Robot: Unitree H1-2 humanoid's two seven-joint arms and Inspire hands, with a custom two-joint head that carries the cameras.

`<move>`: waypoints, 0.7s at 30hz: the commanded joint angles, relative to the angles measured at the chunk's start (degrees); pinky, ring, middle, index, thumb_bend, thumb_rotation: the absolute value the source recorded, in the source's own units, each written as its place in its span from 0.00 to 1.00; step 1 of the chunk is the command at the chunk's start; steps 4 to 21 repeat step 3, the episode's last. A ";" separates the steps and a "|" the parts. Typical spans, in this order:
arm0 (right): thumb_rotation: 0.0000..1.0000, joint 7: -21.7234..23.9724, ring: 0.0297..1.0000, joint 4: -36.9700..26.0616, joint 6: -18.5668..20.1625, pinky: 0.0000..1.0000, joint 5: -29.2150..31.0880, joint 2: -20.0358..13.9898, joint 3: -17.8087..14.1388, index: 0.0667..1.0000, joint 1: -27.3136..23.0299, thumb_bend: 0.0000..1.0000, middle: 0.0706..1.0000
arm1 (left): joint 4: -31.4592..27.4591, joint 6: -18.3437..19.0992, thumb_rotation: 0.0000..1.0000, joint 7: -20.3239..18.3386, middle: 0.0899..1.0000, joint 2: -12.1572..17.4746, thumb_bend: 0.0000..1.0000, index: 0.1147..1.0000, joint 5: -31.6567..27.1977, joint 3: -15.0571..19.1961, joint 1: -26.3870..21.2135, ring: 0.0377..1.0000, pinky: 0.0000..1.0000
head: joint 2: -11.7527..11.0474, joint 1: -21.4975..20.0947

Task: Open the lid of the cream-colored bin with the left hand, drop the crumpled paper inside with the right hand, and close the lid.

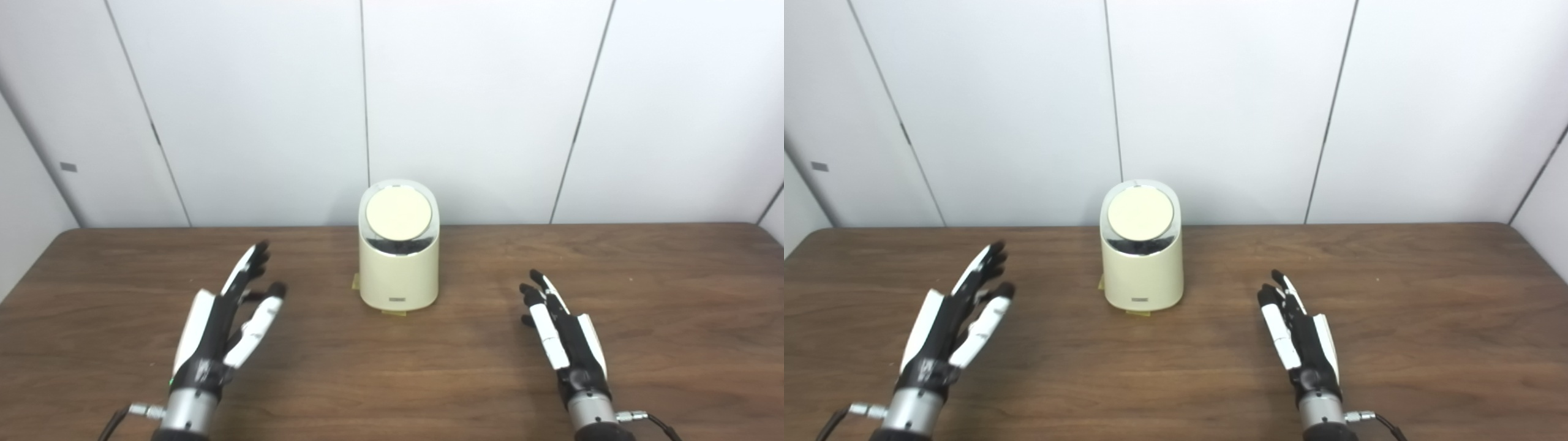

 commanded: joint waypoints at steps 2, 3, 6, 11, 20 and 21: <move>1.00 0.66 0.90 -2.80 -1.13 0.84 1.42 -0.03 -0.36 0.93 -0.59 0.64 0.88 | 1.13 -0.93 0.90 -1.51 0.98 -2.22 0.48 1.00 -9.06 1.40 -0.75 0.99 0.99 | 0.37 -0.01; 1.00 0.82 0.90 -3.07 -1.25 0.85 1.86 -0.02 -0.47 0.93 -0.36 0.61 0.89 | 1.89 -0.60 0.88 -2.03 1.00 -2.92 0.49 1.00 -12.22 2.07 -0.21 1.00 1.00 | 0.43 -0.08; 1.00 0.82 0.90 -3.07 -1.25 0.85 1.86 -0.02 -0.47 0.93 -0.36 0.61 0.89 | 1.89 -0.60 0.88 -2.03 1.00 -2.92 0.49 1.00 -12.22 2.07 -0.21 1.00 1.00 | 0.43 -0.08; 1.00 0.82 0.90 -3.07 -1.25 0.85 1.86 -0.02 -0.47 0.93 -0.36 0.61 0.89 | 1.89 -0.60 0.88 -2.03 1.00 -2.92 0.49 1.00 -12.22 2.07 -0.21 1.00 1.00 | 0.43 -0.08; 1.00 0.82 0.90 -3.07 -1.25 0.85 1.86 -0.02 -0.47 0.93 -0.36 0.61 0.89 | 1.89 -0.60 0.88 -2.03 1.00 -2.92 0.49 1.00 -12.22 2.07 -0.21 1.00 1.00 | 0.43 -0.08; 1.00 0.82 0.90 -3.07 -1.25 0.85 1.86 -0.02 -0.47 0.93 -0.36 0.61 0.89 | 1.89 -0.60 0.88 -2.03 1.00 -2.92 0.49 1.00 -12.22 2.07 -0.21 1.00 1.00 | 0.43 -0.08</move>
